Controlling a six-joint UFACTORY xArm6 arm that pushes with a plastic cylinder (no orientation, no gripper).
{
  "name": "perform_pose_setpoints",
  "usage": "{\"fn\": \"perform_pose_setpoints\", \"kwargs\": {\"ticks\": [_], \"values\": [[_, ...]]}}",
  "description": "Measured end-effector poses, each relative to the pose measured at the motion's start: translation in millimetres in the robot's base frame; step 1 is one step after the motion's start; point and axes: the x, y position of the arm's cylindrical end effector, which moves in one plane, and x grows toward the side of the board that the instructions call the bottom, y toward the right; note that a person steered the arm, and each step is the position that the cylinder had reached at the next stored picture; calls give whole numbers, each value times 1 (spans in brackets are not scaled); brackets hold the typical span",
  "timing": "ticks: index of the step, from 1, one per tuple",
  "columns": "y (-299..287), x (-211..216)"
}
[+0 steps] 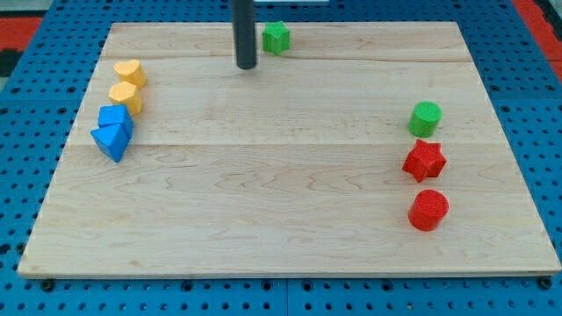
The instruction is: Push the green star towards the right center of the board
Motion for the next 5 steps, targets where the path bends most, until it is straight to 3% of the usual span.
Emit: {"fn": "perform_pose_setpoints", "kwargs": {"ticks": [1, 3, 5], "values": [[-32, -26], [5, -66], [72, -41]]}}
